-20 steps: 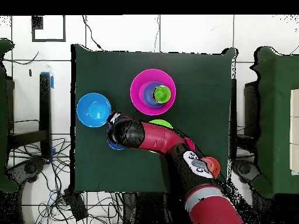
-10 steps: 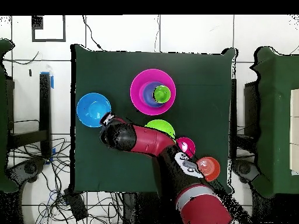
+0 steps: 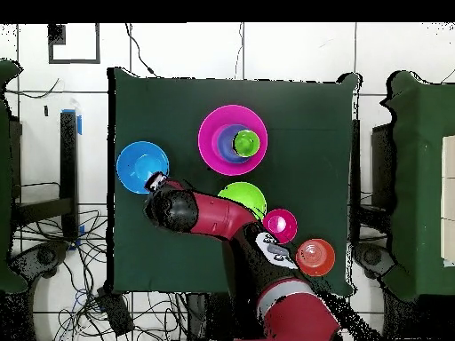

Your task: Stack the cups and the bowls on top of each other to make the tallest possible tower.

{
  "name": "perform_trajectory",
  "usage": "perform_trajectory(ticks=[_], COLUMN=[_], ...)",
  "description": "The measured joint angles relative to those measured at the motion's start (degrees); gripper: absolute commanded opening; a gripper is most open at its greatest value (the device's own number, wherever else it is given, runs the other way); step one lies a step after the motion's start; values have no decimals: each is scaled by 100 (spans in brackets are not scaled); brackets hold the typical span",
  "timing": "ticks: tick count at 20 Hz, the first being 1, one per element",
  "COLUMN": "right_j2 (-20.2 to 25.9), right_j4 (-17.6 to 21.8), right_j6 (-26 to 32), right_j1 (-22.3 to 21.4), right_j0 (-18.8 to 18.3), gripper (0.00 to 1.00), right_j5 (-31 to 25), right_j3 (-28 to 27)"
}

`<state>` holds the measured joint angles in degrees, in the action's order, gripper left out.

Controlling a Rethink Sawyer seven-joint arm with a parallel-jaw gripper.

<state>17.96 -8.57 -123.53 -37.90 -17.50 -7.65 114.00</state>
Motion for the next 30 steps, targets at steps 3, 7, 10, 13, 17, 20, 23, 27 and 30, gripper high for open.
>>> perform_trajectory(ticks=[3,7,10,13,17,20,23,27,30], right_j2=[1,0,-45,-146,-466,-640,-765,-968,-1074], right_j4=[-11,-12,-12,-13,-13,-13,-13,-13,-14], right_j6=[0,0,0,0,0,0,0,0,0], right_j1=[0,1,1,1,1,0,0,-1,2], right_j0=[37,54,94,172,369,438,453,452,450], gripper=[100,100,100,100,100,100,100,100,100], right_j5=[26,26,26,26,26,26,26,26,27], right_j3=[12,15,15,15,26,50,83,145,181])
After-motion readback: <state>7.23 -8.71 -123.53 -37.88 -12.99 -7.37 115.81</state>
